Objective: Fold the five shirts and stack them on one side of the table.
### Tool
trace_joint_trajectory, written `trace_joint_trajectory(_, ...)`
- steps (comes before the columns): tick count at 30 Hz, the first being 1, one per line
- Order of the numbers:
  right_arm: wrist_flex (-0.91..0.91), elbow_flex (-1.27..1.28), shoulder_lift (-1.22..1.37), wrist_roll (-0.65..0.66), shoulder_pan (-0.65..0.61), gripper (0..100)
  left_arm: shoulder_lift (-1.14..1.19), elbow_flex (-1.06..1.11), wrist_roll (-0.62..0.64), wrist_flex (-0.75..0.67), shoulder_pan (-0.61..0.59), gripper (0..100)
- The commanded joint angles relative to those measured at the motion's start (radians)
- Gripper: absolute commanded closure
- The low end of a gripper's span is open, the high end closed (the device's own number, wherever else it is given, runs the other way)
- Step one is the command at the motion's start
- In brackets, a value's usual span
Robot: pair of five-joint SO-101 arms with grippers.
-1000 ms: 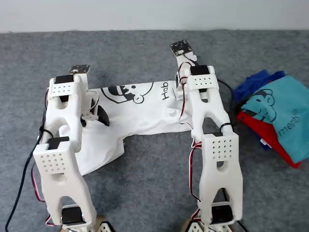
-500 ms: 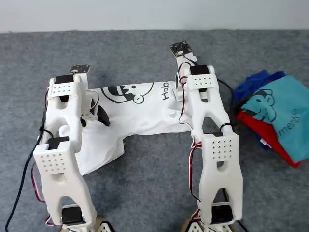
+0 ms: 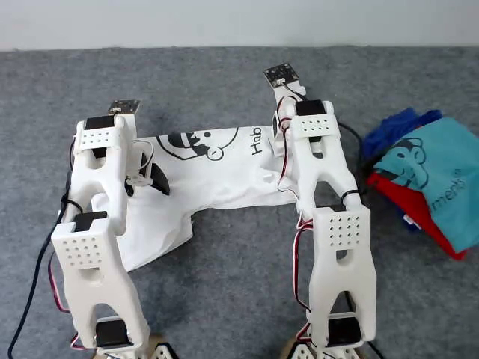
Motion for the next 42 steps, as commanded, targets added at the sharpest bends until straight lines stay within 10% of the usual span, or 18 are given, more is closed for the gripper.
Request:
trace_joint_trajectory(1, -0.012, -0.011, -0.064, 0.017, 0.01, 87.2, 0.003, -0.001, -0.011, -0.02, 0.009, 69)
trace_joint_trajectory(42, -0.01, -0.009, -0.064, 0.032, 0.048, 97.2, 0.003, -0.001, -0.011, -0.014, 0.009, 69)
